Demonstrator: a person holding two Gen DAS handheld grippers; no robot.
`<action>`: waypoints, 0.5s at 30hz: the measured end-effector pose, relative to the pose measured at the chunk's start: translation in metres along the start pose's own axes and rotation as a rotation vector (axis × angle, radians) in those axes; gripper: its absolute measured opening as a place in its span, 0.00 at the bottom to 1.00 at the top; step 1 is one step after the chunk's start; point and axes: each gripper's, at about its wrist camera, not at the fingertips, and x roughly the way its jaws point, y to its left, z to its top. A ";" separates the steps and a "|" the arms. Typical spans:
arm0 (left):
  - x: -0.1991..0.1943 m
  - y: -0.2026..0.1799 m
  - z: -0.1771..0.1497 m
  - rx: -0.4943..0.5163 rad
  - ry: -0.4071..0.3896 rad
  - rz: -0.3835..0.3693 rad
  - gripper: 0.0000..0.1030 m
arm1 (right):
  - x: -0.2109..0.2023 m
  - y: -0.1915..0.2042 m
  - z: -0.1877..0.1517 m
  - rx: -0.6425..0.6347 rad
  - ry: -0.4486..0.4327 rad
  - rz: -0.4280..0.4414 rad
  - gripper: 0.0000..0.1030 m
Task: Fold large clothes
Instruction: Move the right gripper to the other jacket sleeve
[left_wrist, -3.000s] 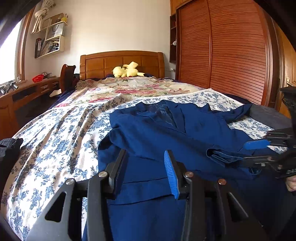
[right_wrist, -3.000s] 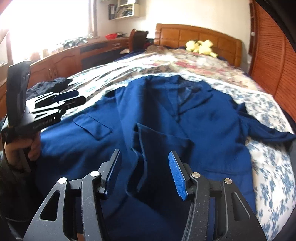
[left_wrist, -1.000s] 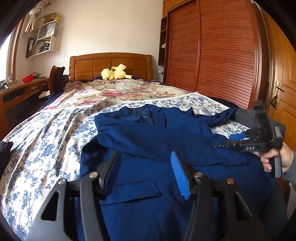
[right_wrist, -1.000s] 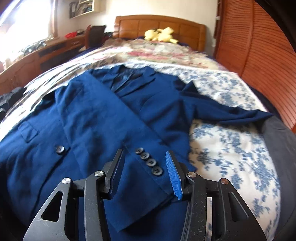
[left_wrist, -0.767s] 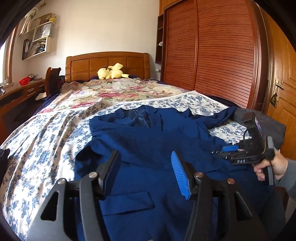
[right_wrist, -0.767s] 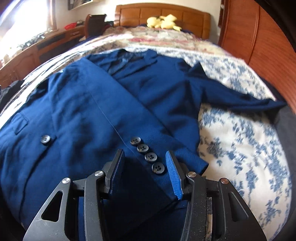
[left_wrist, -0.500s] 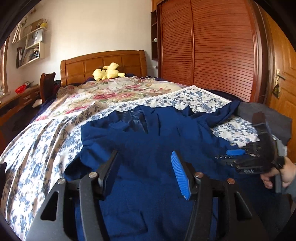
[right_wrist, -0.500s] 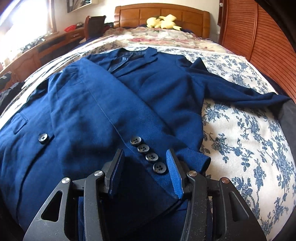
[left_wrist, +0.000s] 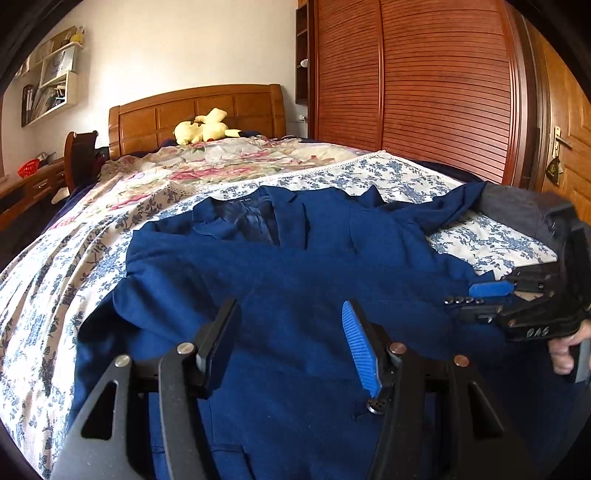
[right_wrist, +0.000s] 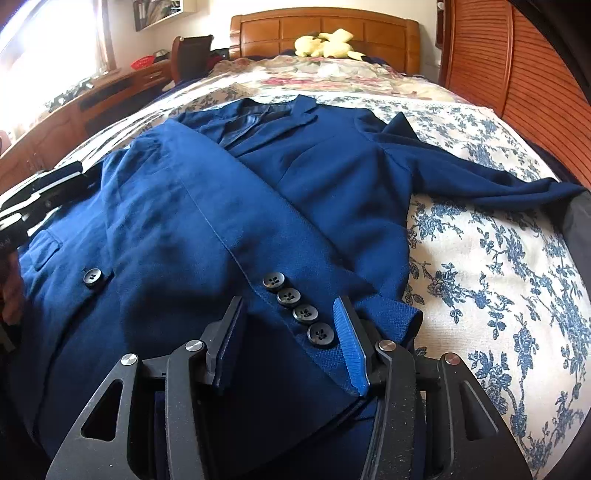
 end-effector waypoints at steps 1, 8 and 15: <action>-0.001 -0.001 -0.001 0.004 -0.008 0.000 0.54 | -0.003 -0.001 0.001 0.003 -0.006 0.007 0.48; -0.002 -0.003 -0.002 0.013 -0.013 -0.004 0.54 | -0.043 -0.025 0.030 -0.016 -0.081 -0.017 0.48; -0.002 -0.003 -0.004 0.012 -0.018 -0.007 0.54 | -0.054 -0.098 0.072 0.036 -0.114 -0.146 0.59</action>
